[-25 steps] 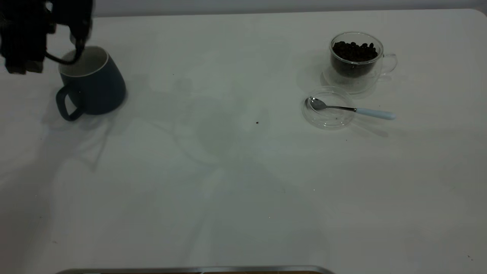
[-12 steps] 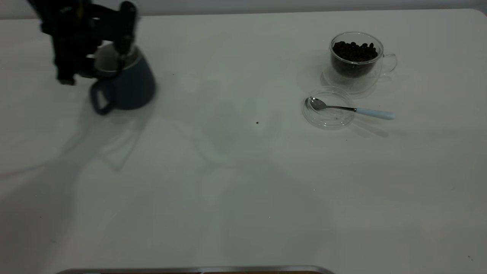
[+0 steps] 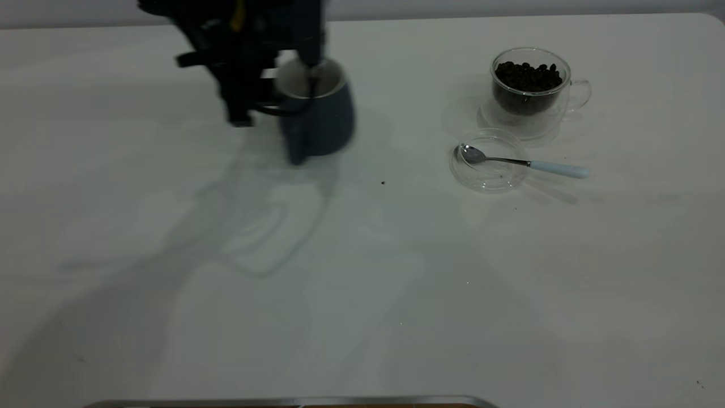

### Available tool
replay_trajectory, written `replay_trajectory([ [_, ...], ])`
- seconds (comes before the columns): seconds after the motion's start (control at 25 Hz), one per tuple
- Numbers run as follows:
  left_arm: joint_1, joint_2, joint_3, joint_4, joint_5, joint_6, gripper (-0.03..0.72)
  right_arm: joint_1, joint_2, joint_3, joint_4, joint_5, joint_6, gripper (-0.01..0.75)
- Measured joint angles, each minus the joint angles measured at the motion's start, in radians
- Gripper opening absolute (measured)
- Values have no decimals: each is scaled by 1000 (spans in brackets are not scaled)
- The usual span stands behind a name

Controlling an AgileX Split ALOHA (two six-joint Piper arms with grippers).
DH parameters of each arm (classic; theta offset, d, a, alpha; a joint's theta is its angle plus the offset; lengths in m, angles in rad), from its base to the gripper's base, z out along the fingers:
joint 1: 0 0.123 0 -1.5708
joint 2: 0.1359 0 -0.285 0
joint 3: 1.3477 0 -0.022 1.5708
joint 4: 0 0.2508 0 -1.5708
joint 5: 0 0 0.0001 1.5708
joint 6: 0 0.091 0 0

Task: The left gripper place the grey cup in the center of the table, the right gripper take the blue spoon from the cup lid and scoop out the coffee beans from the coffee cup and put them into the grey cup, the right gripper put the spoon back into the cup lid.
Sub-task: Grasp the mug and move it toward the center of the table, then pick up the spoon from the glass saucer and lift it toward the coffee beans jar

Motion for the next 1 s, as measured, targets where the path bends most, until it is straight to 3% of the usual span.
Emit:
replay_trajectory([
  [0.12, -33, -2, 0, 0, 0, -40, 495, 0, 0, 0, 0, 0, 0, 576],
  [0.28, -40, -67, 0, 0, 124, -102, 495, 0, 0, 0, 0, 0, 0, 576],
  [0.64, -40, -439, 0, -5, 586, -504, 495, 0, 0, 0, 0, 0, 0, 576],
  [1.0, -40, -758, 0, -166, 1089, -541, 495, 0, 0, 0, 0, 0, 0, 576],
])
